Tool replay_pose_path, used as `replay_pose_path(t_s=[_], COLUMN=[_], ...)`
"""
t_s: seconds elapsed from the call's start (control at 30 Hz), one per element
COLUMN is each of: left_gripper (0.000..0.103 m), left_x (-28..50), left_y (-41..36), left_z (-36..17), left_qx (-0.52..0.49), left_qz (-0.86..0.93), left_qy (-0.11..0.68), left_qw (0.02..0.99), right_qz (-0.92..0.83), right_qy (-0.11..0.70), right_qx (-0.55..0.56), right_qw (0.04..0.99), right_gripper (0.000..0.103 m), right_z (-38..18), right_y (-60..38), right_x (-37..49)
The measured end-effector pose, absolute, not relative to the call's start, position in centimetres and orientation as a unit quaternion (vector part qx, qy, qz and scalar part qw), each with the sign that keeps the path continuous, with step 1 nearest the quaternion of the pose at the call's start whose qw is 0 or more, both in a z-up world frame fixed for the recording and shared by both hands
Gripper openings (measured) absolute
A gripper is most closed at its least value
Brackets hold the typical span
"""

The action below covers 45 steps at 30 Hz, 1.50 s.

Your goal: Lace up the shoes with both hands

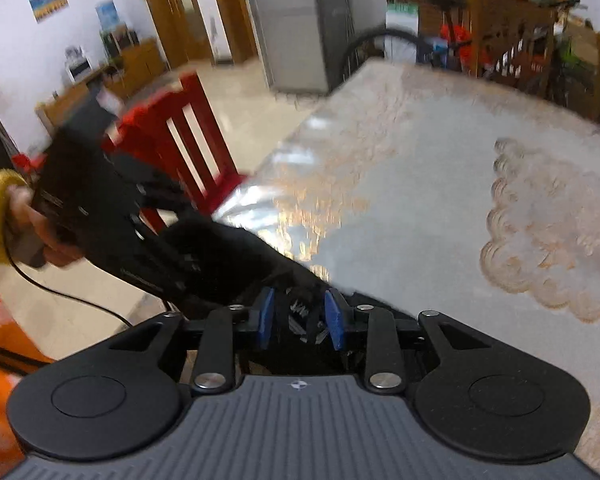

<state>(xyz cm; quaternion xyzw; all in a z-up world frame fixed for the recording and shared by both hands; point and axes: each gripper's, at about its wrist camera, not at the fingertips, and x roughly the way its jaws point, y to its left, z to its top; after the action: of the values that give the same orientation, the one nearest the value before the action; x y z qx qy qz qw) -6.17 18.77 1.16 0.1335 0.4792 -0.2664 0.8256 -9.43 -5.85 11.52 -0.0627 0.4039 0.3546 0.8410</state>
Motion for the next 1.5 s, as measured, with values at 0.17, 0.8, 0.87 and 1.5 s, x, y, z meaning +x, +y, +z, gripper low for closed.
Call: replay_pose_path(t_s=[0.17,0.8,0.87,1.5], left_gripper=[0.054,0.054,0.054,0.053], left_x=[-6.0,-6.2,-6.2,-5.7], left_y=[18.8,18.8,18.7,18.5], left_z=[1.2,1.1,1.1,0.9], left_qx=[0.124,0.124,0.129,0.135], left_qz=[-0.257,-0.249,-0.252,-0.277], left_qy=[0.480,0.482,0.481,0.482], left_qw=[0.830,0.831,0.830,0.820], right_qz=[0.401,0.036,-0.008,-0.220], right_qy=[0.421,0.626,0.614,0.601], right_qx=[-0.153,0.276,0.337,0.431], right_qw=[0.799,0.728,0.713,0.636], right_gripper=[0.033,0.034,0.039,0.004], right_z=[11.4,2.4,1.7,0.9], right_y=[-5.9,-13.7,-14.1,-13.5], right_x=[-11.9,-13.8,-13.8,-13.7])
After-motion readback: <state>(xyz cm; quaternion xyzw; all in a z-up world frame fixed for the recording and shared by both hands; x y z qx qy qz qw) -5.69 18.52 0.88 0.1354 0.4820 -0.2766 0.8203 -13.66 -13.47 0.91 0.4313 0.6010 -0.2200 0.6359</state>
